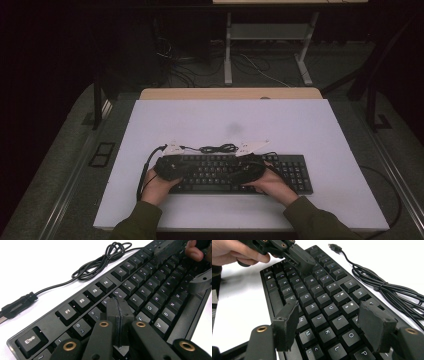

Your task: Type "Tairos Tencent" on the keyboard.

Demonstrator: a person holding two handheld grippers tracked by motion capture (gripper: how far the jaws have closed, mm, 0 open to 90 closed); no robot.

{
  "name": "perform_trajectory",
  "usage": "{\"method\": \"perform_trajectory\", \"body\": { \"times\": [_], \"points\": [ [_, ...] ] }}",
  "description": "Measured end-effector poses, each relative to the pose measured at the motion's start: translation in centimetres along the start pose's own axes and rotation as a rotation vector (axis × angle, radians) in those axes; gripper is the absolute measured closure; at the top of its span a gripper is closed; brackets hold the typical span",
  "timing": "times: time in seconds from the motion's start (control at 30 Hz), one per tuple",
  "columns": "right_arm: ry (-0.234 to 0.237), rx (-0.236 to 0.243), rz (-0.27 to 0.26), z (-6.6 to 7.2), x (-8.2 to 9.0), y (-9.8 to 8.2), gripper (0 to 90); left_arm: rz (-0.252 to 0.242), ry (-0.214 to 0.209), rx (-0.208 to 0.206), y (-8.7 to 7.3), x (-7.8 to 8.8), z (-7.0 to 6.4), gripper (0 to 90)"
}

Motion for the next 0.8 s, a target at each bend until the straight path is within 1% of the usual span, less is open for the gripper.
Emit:
{"method": "perform_trajectory", "body": {
  "times": [0.1,0.23,0.33,0.63,0.73,0.8],
  "points": [
    [0.0,0.0,0.0,0.01,0.0,-0.01,33.0,0.004,-0.001,-0.005,-0.01,-0.03,-0.06,89.4],
    [0.0,0.0,0.001,0.02,-0.04,-0.01,33.0,0.003,-0.002,0.001,-0.02,-0.1,-0.1,89.4],
    [-0.001,0.0,0.001,0.01,-0.04,-0.01,33.0,0.014,0.002,-0.005,-0.07,-0.26,-0.12,89.4],
    [-0.001,-0.001,0.001,0.01,-0.04,-0.02,33.0,0.015,0.002,-0.011,-0.11,-0.28,-0.13,89.4],
    [0.0,-0.001,0.001,0.01,-0.02,-0.02,33.0,0.009,0.006,-0.013,-0.09,-0.21,-0.18,89.4],
    [-0.001,-0.003,-0.001,-0.06,0.02,-0.02,33.0,-0.004,-0.001,-0.007,-0.04,-0.1,-0.25,89.4]
  ]
}}
Point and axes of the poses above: each handheld gripper's, and its own axes: x roughly backward along the jaws, y roughly out of its top, z roughly to its left, the point moved 4 cm from there along -x, roughly forward along the jaws, and after that the axes turned 11 degrees about z, right-handed, at the moved point
